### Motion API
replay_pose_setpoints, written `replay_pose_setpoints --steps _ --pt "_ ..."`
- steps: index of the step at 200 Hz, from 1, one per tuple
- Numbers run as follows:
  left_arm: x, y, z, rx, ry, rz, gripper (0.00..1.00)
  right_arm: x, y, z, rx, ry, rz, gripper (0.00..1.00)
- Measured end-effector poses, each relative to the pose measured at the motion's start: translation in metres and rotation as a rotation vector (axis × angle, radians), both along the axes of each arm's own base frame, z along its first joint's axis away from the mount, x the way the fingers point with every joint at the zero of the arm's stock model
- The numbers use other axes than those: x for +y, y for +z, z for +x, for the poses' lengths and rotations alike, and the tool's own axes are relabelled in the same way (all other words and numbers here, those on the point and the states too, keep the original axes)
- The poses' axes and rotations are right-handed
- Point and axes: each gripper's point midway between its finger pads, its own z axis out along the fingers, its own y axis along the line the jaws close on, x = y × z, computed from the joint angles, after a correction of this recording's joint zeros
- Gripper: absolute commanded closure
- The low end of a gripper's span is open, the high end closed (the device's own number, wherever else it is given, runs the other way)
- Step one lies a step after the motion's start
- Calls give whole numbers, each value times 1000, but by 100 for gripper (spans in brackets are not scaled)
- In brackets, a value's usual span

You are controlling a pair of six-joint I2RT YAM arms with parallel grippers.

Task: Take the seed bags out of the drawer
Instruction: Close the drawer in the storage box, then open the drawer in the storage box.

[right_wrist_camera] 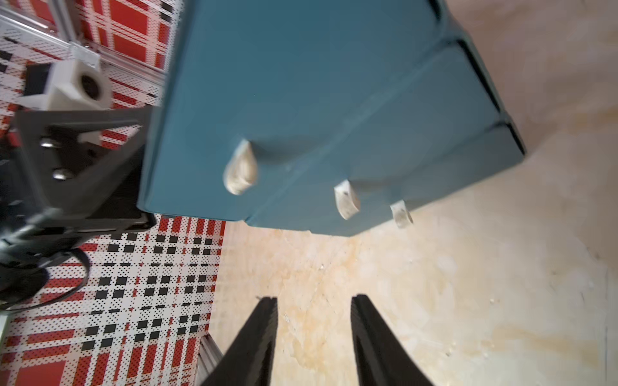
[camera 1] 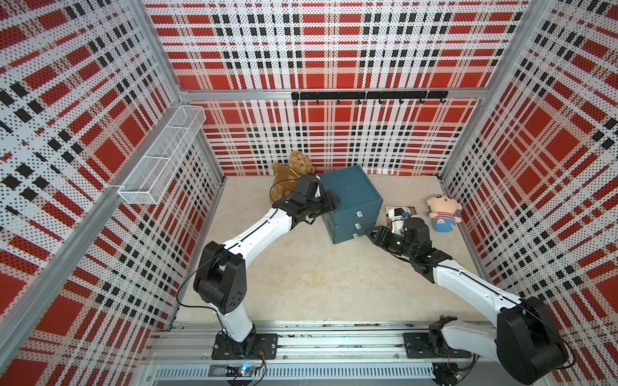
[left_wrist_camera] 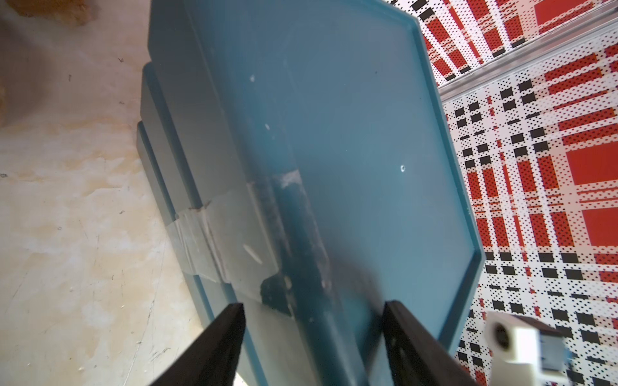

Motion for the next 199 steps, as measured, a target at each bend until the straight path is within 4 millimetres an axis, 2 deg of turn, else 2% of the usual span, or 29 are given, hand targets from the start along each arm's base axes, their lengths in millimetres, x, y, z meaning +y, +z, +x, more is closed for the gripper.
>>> replay_pose_setpoints --steps 21,41,90,114,137,178,199 --pt "-1 0 0 0 -2 0 30 3 -26 0 85 -20 44 45" --pt "-2 0 0 -1 -3 0 30 6 -35 6 122 -43 92 44" --pt "-4 0 -1 -3 -4 1 30 14 -18 23 86 -72 209 41" --pt "-5 0 -1 -2 -4 0 30 17 -19 30 94 -88 250 42" --pt "-5 0 -1 -3 -4 0 30 19 -22 35 109 -99 269 46" --pt "-5 0 -1 -3 -5 -1 30 21 -10 44 81 -108 303 55" --pt "-5 0 -1 -4 -6 -1 30 22 -12 47 84 -111 314 58"
